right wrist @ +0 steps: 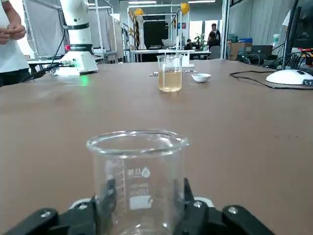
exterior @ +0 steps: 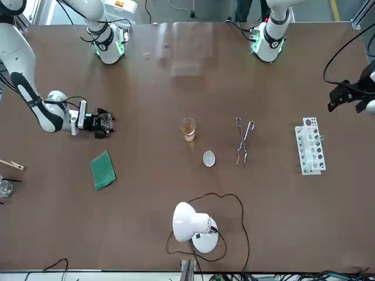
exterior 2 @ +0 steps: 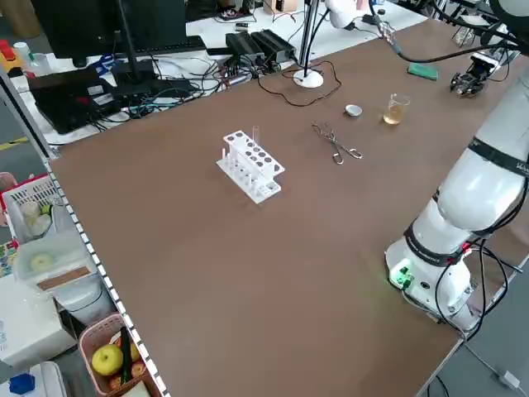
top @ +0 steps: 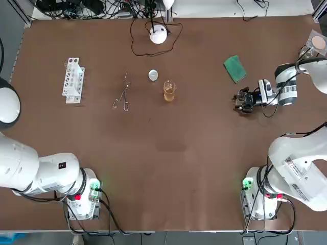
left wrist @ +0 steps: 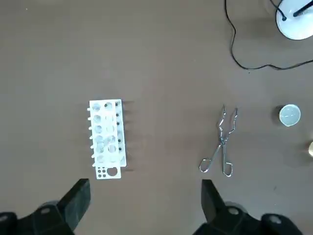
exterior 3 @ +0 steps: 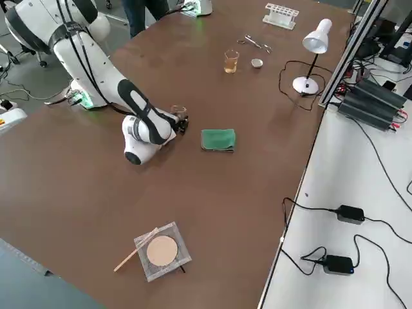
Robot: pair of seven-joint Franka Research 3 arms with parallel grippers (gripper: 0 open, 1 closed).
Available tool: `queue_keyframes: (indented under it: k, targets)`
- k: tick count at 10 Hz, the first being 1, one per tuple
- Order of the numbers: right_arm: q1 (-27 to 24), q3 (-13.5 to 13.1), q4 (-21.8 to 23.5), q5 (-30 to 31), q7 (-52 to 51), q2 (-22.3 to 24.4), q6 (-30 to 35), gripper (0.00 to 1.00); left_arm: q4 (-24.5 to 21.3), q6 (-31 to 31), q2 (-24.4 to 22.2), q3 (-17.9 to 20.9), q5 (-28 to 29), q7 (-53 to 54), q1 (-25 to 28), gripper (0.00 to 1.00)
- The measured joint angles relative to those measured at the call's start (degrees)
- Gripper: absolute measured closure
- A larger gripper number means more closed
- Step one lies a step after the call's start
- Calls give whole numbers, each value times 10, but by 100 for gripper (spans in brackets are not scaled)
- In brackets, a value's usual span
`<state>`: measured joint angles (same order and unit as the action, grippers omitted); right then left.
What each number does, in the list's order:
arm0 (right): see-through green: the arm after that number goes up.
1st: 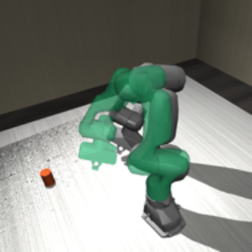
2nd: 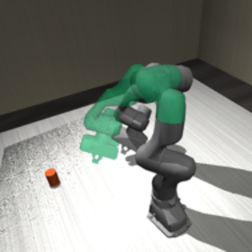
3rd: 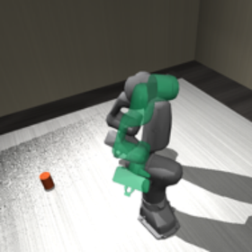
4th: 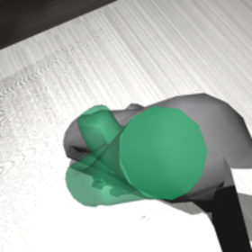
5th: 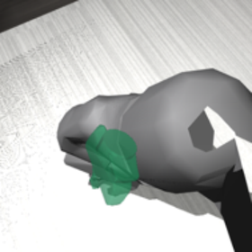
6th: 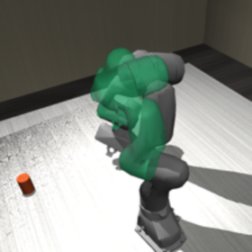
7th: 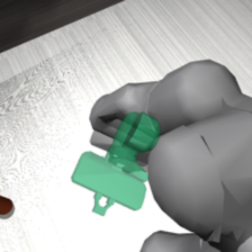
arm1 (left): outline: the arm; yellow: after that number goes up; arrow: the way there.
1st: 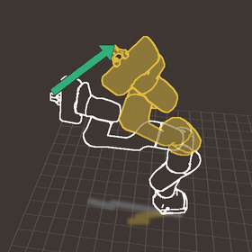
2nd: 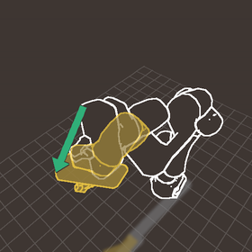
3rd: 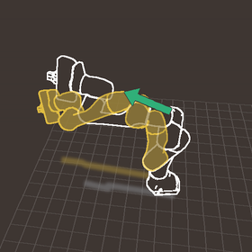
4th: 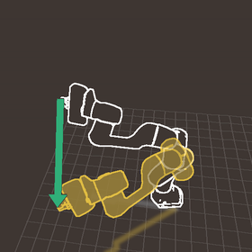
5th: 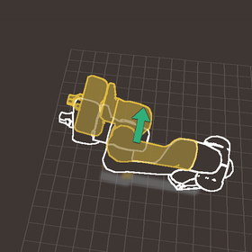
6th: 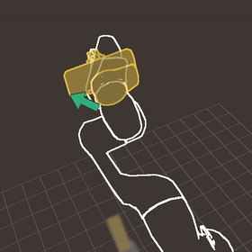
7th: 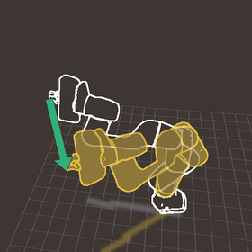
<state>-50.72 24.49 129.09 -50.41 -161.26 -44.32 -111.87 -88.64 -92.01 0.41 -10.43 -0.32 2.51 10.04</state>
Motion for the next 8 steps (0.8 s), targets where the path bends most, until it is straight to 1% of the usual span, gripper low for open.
queue_keyframes:
  k: [1, 3, 5, 8]
  targets:
    - [0, 0, -1, 0, 0, 0, 0, 26, 0, 0, 0, 0, 0, 0, 0, 0]
    - [0, 0, -2, 0, 0, -1, 1, 16, 1, 0, 0, 0, 0, 0, 0, 0]
    - [0, -1, -3, 0, 0, -4, 1, 0, 1, 0, 0, 0, 0, 0, 0, 0]
    - [0, -1, -4, 0, 5, -6, 2, 0, 2, 0, 0, 0, 0, 0, 0, 0]
